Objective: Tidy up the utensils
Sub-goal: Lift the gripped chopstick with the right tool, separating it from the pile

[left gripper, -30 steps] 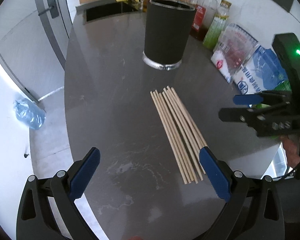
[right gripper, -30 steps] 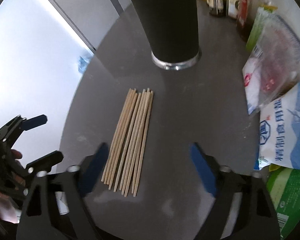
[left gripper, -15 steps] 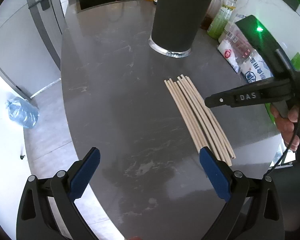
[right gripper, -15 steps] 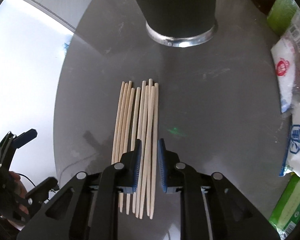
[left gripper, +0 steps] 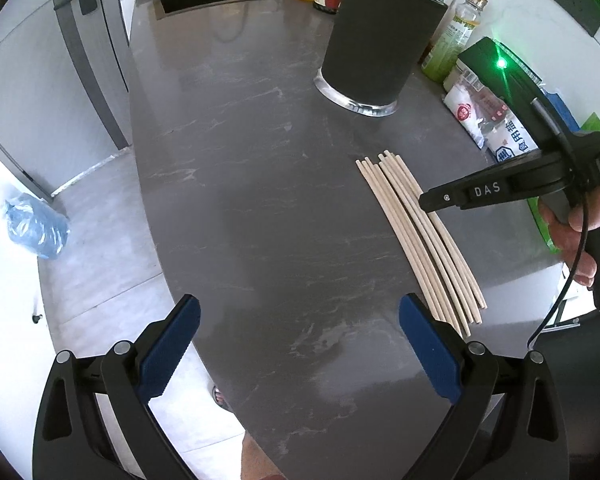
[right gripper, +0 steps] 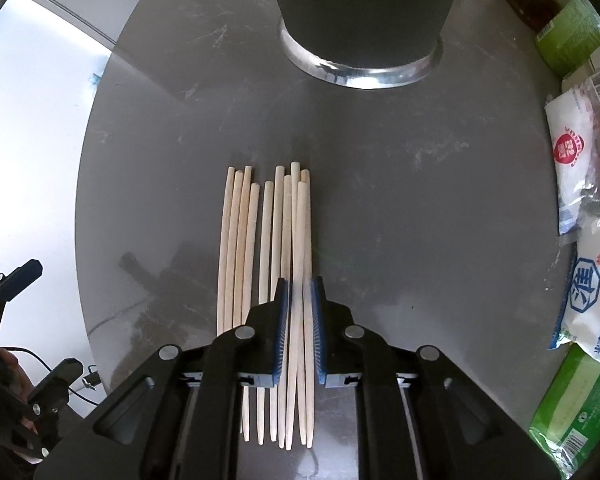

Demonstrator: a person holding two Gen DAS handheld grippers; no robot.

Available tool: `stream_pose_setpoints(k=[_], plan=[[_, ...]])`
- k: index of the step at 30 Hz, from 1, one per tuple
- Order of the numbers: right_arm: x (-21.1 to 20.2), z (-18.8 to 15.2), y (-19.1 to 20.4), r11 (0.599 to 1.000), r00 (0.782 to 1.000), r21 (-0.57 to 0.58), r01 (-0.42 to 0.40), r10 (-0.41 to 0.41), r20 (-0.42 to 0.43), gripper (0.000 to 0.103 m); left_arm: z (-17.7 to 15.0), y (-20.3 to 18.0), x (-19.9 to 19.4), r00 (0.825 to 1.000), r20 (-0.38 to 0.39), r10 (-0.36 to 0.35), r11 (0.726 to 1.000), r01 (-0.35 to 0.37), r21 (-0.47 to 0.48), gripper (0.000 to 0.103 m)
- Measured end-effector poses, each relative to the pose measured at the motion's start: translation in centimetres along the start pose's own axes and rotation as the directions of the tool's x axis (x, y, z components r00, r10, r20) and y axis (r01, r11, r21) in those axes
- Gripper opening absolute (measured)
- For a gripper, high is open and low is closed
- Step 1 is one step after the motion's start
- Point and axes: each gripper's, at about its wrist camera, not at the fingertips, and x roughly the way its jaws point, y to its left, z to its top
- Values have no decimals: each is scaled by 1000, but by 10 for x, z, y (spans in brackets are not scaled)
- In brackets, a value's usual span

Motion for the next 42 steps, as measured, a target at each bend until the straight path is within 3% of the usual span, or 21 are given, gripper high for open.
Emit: stream_pose_setpoints(k=[11, 18, 21, 27, 32, 38, 42], plan=[[-6, 8, 20, 999, 1000, -32, 18, -18, -1, 6, 2, 3, 2, 1000, 3, -9, 1000, 9, -17, 97], [-23, -6, 16, 998, 998, -23, -52, 53, 19, 6, 3, -9, 4, 1000, -5, -28, 1000, 28, -9, 97], [-29, -11, 14, 996, 995, -26, -87, 88, 34, 6, 5, -16, 6, 997, -27, -65, 997, 64, -34, 97], [-44, -26, 4, 987, 985, -47, -155, 158, 75, 6, 7, -35, 18, 996, -53, -66, 996, 62, -69, 97], [-56, -40, -10, 975, 970, -84, -206, 215, 112, 6, 14, -52, 39, 994, -97, -48, 994, 38, -101, 96], [-57, -41, -21, 953, 950, -143, -268, 286, 127, 6, 24, -54, 59, 987, -162, 10, 979, -43, -200, 95], [-53, -42, -30, 937, 937, -179, -299, 324, 132, 6, 30, -58, 59, 980, -187, 75, 969, -116, -218, 86]])
